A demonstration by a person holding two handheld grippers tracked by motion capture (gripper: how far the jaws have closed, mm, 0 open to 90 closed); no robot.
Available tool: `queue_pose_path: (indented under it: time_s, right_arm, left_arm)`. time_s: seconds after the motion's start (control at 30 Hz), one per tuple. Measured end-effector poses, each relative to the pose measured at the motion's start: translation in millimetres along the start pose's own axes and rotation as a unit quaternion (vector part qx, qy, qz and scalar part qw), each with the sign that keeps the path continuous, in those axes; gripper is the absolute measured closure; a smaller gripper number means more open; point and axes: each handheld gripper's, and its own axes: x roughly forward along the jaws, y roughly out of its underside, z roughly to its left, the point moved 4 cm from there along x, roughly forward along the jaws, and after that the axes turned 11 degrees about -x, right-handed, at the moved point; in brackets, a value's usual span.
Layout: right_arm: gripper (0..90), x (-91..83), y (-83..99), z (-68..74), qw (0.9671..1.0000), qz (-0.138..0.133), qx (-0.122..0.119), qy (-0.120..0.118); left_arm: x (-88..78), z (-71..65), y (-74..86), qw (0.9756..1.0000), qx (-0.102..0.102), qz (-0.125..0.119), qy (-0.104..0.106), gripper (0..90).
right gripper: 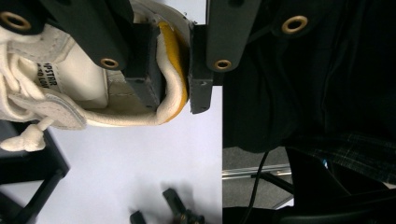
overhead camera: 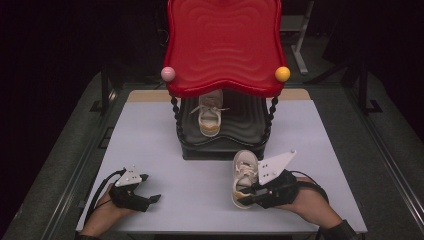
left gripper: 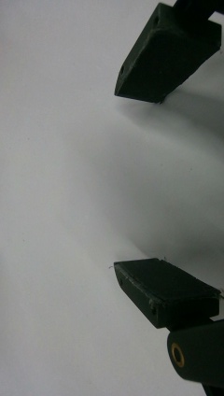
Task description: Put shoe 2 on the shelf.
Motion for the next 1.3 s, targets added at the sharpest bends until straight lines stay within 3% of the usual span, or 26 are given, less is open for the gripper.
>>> queue_pose_path:
  time_s: [0.2, 0.3, 0.47, 0.97, 1.3]
  right_arm:
    - [75.9, -10.7, -21.1, -12.0, 0.9999, -0.004, -0.009, -0.002]
    - [76.4, -11.6, -29.3, -17.8, 0.9995, -0.003, -0.027, 0.012]
    - [76.3, -13.9, -37.6, -28.1, 0.9993, 0.001, -0.031, 0.020]
    - [76.2, -19.8, -49.6, -101.6, 0.9970, 0.016, -0.034, 0.067]
    - [76.2, -16.7, -50.3, -126.4, 0.9947, 0.020, -0.037, 0.093]
  left_arm:
    - [0.0, 0.0, 0.0, 1.0000, 0.000, 0.000, 0.000, 13.0]
    - [0.0, -0.1, 0.0, 1.0000, 0.000, 0.000, 0.000, 13.0]
    - [0.2, -0.1, -0.1, 1.0000, -0.002, -0.001, 0.000, 13.0]
    - [0.1, -0.1, -0.1, 1.0000, -0.002, -0.001, 0.001, 13.0]
    - [0.1, 0.0, -0.1, 1.0000, -0.002, -0.001, 0.001, 13.0]
